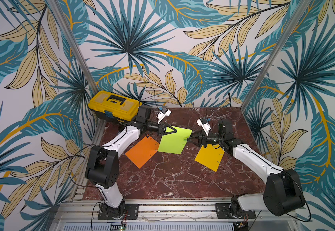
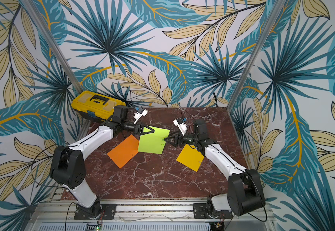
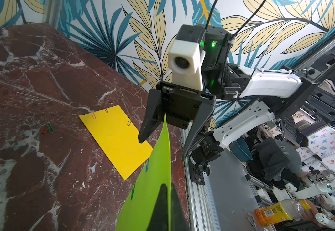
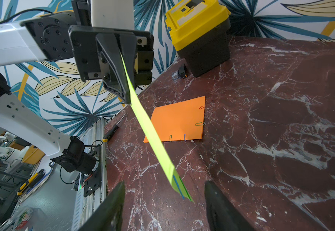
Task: Unclip the paperclips from the documents
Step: Adjust the document.
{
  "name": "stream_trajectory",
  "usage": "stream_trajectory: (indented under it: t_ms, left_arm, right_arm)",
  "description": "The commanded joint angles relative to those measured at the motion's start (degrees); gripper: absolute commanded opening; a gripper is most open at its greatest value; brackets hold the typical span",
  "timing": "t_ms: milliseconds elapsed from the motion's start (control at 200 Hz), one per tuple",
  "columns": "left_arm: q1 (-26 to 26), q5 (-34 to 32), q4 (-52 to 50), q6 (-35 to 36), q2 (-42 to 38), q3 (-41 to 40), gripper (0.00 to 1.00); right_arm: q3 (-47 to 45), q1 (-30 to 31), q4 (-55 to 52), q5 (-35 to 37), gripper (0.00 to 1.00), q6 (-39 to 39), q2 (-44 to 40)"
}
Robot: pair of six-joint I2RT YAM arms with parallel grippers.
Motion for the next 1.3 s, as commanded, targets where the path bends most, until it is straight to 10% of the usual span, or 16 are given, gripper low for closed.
stream_trajectory:
  t_ms: [0, 1052, 1292]
  left_arm:
    - [-0.5, 1.7, 1.1, -0.1, -1.9, 0.0, 0.00]
    - [-1.6, 0.3, 1.2, 0.0, -3.7, -1.2, 0.00]
    - [-1.5, -0.8, 1.1, -0.9, -4.2, -2.4, 0.39]
  right_arm:
    - [1.5, 0.5, 2.8, -3.6, 0.62, -0.3, -0.1]
    - [2.7, 2.4, 10.4, -7.7, 0.00, 7.4, 2.7]
    - [4.4, 2.2, 6.5, -6.8, 0.00, 5.1, 2.1]
